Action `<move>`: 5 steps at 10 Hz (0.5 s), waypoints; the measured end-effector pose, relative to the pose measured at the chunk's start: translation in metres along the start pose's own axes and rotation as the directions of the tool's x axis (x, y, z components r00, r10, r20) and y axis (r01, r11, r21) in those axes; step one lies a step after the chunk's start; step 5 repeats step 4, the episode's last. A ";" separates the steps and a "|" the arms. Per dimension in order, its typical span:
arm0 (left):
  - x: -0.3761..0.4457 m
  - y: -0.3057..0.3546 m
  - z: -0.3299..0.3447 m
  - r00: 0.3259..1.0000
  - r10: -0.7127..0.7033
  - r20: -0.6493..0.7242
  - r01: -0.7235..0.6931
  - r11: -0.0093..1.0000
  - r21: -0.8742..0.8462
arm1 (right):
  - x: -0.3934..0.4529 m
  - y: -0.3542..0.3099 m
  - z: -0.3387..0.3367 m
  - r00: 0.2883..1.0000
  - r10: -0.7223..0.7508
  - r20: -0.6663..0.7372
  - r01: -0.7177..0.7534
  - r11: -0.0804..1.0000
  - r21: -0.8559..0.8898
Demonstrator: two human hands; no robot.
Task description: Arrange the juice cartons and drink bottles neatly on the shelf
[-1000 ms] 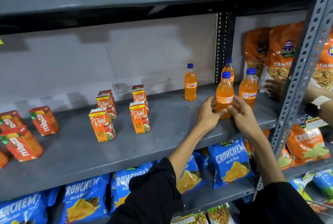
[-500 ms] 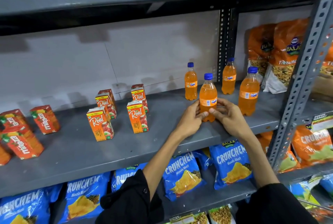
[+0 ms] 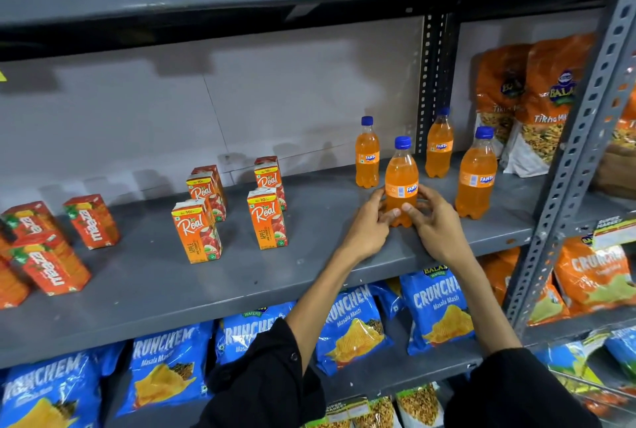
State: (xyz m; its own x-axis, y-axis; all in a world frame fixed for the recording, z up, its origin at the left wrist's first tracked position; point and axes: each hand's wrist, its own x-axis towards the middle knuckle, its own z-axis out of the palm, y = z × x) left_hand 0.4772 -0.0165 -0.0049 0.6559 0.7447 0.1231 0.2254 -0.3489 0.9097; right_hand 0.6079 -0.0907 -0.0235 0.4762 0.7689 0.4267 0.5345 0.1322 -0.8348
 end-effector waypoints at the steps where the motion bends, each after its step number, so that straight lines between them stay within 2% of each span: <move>1: -0.011 0.005 -0.004 1.000 0.008 0.012 -0.008 1.000 0.023 | -0.008 -0.005 0.004 0.996 -0.039 -0.083 0.028 0.992 -0.124; 2: -0.026 0.009 -0.009 0.999 0.017 0.033 -0.020 0.996 0.091 | -0.020 -0.012 0.009 0.986 -0.022 -0.168 -0.015 0.977 -0.213; 3: -0.074 -0.010 -0.029 0.992 0.122 -0.030 -0.103 0.927 0.362 | -0.065 -0.027 0.038 0.929 -0.086 -0.361 -0.011 0.966 -0.257; 4: -0.109 -0.030 -0.053 0.943 0.313 -0.116 -0.203 0.812 0.547 | -0.094 -0.041 0.066 0.898 -0.256 -0.359 0.121 0.925 -0.359; 5: -0.109 -0.030 -0.053 0.943 0.313 -0.116 -0.203 0.812 0.547 | -0.094 -0.041 0.066 0.898 -0.256 -0.359 0.121 0.925 -0.359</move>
